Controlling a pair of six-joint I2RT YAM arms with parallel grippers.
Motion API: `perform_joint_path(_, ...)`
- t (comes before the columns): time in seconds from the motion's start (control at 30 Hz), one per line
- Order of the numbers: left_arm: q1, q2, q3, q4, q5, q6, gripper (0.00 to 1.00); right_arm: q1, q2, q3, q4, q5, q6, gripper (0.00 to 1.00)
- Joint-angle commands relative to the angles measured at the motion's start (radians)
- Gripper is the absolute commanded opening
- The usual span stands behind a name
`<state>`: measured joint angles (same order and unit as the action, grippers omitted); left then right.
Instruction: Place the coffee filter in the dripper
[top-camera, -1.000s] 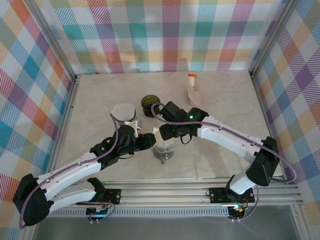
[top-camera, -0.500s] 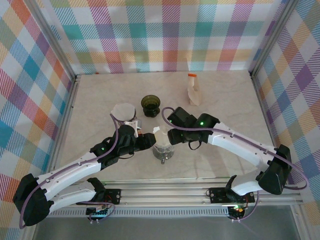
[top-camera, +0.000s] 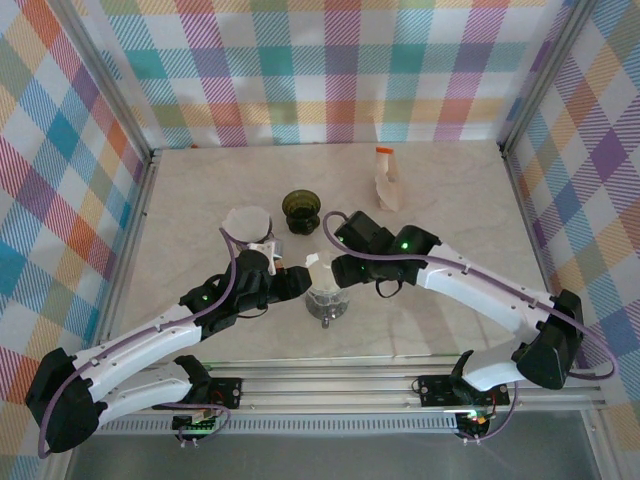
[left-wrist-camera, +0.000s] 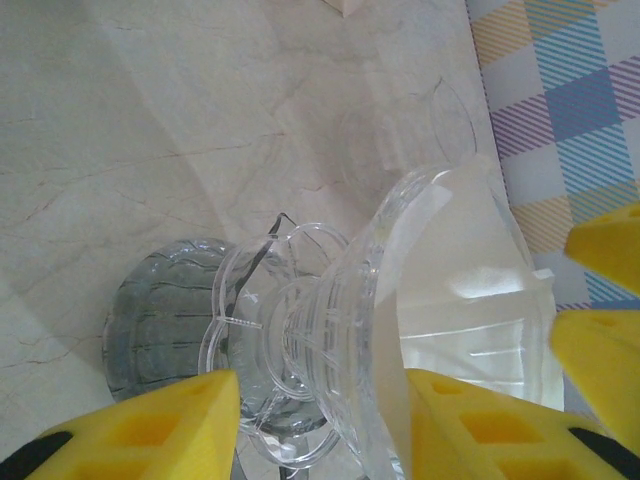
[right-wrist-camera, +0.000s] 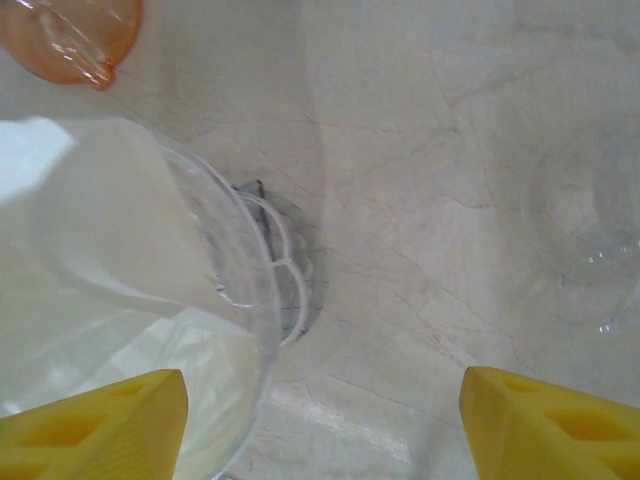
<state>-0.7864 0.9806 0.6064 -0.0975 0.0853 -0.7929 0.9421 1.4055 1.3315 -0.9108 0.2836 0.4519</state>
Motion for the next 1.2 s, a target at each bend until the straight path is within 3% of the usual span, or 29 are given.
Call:
perform_joint_path(0.0, 0.011, -0.013, -0.008, -0.030, -0.010, 0.005, 0.46, -0.008, 0.047, 0.069, 0.045, -0.046, -0.120, 0.74)
perform_joint_path(0.27, 0.010, -0.008, -0.004, -0.028, -0.008, 0.006, 0.46, -0.041, 0.110, 0.093, 0.061, -0.128, -0.229, 0.78)
perform_joint_path(0.8, 0.010, -0.014, -0.014, -0.036, -0.007, 0.002, 0.46, -0.075, 0.169, 0.116, 0.040, 0.028, -0.088, 0.73)
perform_joint_path(1.17, 0.011, -0.007, -0.004, -0.030, -0.005, -0.004, 0.48, -0.070, 0.031, 0.046, 0.114, -0.053, -0.076, 0.75)
